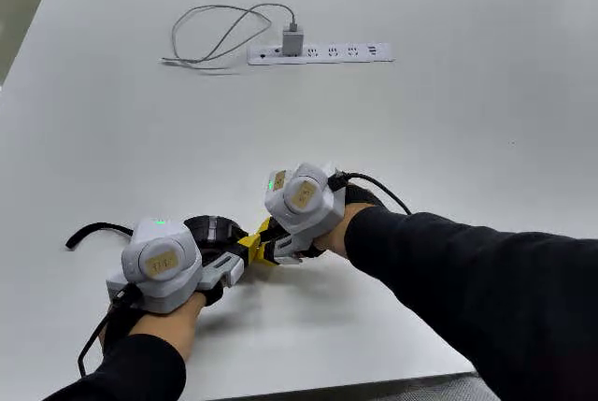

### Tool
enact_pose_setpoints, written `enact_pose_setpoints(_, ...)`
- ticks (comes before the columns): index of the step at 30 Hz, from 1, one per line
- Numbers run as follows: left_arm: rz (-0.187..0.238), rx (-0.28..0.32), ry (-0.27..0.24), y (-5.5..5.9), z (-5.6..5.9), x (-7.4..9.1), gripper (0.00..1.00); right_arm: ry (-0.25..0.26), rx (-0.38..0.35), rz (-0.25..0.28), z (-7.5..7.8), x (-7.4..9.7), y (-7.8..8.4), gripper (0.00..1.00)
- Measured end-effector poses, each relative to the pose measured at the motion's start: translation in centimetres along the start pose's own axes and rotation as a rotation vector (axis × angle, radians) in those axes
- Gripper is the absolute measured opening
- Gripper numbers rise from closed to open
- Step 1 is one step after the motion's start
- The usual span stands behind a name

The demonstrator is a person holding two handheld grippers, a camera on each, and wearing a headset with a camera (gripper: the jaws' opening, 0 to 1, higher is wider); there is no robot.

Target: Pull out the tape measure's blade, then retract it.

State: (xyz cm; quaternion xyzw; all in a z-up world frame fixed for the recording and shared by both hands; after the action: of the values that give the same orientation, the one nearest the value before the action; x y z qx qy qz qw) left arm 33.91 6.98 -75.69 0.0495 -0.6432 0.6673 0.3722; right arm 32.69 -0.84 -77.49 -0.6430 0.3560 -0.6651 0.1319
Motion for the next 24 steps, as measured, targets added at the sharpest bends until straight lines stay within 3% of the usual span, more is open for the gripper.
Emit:
enact_pose_setpoints(11,0.0,0.004,0.005,-0.04,-0.01,0.01,0.65,0.005,-0.002,-0.008,0.04,-0.04,-0.08,0.12)
enact_pose_setpoints(14,-0.012,0.018,0.03,0.01,-0.2,-0.15,0.66,-0.001,0.009,-0.01,0.06,-0.08,-0.07,0.12)
enact_pose_setpoints(17,-0.018,0.021,0.092,0.05,-0.2,-0.31,0.67,0.02,0.045,-0.014,-0.36,-0.08,-0.08,0.13)
enact_pose_setpoints(19,-0.02,-0.002,0.131,-0.11,-0.3,-0.24,0.67,0.029,0.043,-0.012,-0.26,-0.07,-0.11,0.13)
enact_pose_setpoints(20,-0.014,-0.056,0.15,-0.37,-0.24,-0.21,0.67,0.031,0.048,-0.012,-0.26,-0.04,-0.1,0.13)
enact_pose_setpoints(24,-0.019,-0.102,0.169,-0.87,-0.4,0.08,0.68,0.03,0.055,-0.005,-0.23,0.13,-0.07,0.13)
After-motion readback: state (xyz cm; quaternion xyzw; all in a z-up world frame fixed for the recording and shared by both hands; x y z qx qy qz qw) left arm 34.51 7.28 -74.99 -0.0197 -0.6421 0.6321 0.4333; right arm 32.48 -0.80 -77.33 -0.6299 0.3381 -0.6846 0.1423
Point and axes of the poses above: the centre of the closed fingertips' face, and the gripper's own axes: x roughly backward along the fingers, z roughly to its right, y roughly out of its underside, the point moved 4 cm from there along x, roughly backward along the fingers, and after that the axes turned 1 degree about y, right-handed, at the moved point
